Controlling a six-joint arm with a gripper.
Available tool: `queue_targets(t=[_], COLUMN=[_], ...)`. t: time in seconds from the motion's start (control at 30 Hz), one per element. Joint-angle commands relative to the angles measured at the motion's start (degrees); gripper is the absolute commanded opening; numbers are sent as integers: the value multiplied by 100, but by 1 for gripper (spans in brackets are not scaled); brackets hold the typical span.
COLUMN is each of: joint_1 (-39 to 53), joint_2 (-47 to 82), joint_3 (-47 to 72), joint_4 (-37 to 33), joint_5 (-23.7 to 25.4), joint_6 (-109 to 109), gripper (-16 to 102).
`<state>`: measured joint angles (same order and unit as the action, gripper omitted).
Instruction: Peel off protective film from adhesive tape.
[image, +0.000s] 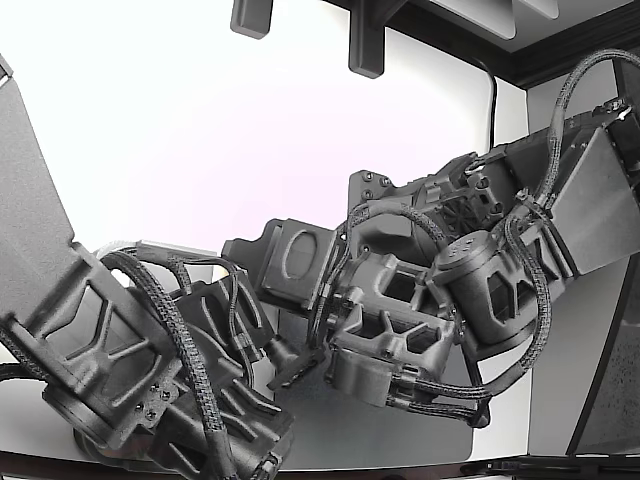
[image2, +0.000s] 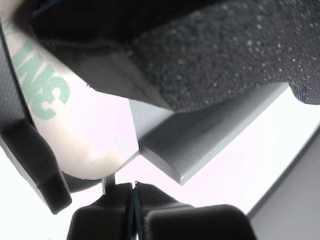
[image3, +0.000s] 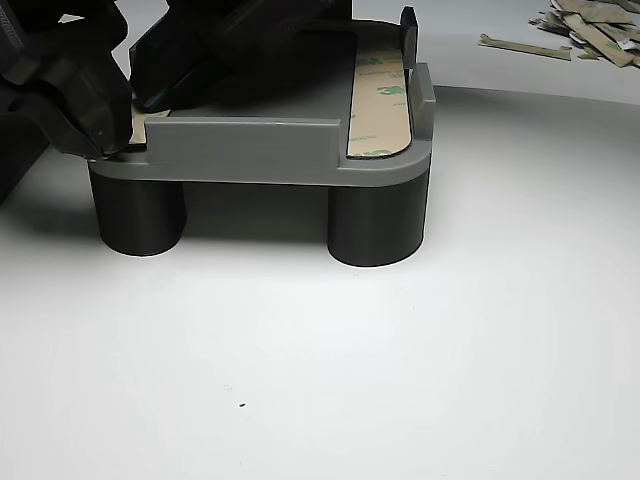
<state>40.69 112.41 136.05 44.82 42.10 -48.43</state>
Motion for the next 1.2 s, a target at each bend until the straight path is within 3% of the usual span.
queue_targets(t=[0.0,1.17], joint_1=[-18,-18], joint_2=[167,185], joint_3=[-97,132], joint_4=[-53,-563], joint_5=[-18,255], joint_6=[26,-9], gripper=[-11,-11])
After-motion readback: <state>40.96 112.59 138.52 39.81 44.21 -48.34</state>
